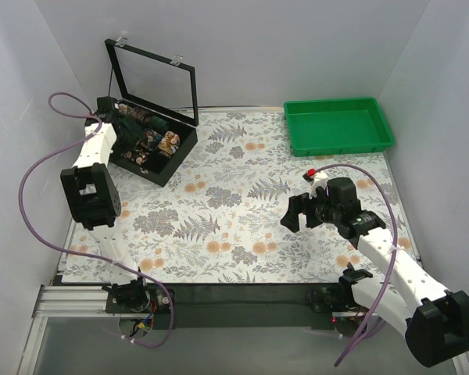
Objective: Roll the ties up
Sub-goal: Place the rolled tie into the container
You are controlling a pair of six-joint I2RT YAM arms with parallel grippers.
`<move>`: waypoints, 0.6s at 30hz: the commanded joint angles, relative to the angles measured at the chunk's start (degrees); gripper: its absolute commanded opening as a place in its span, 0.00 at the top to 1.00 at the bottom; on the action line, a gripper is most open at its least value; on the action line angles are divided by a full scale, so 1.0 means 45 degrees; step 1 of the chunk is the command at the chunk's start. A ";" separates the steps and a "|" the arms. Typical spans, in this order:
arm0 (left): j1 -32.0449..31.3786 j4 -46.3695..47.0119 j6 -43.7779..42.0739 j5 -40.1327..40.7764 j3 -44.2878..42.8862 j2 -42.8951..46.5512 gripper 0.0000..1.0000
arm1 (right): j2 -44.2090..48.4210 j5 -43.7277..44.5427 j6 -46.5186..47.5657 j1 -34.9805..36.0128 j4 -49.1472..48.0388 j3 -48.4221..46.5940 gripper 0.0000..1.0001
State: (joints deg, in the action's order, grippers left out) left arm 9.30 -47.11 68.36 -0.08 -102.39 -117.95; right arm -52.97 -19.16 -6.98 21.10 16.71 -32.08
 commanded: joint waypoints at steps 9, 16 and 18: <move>0.0296 -0.0473 -0.0776 0.0508 0.4286 0.6908 0.08 | 0.2843 0.2435 -0.1397 -0.0022 0.1480 -0.1543 0.04; 0.0102 0.1190 -0.0992 -0.0447 0.7999 1.3566 0.02 | 0.5496 0.6109 -0.1359 -0.0041 0.2302 -0.2188 0.02; -0.0326 0.1581 -0.0855 -0.1036 0.8590 1.5872 0.02 | 0.6026 0.7258 -0.1281 -0.0022 0.2380 -0.2305 0.02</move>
State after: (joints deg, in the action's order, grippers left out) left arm 9.69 -44.40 64.93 -0.49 -66.98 -56.97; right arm -29.21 2.20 -12.56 21.10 26.20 -39.40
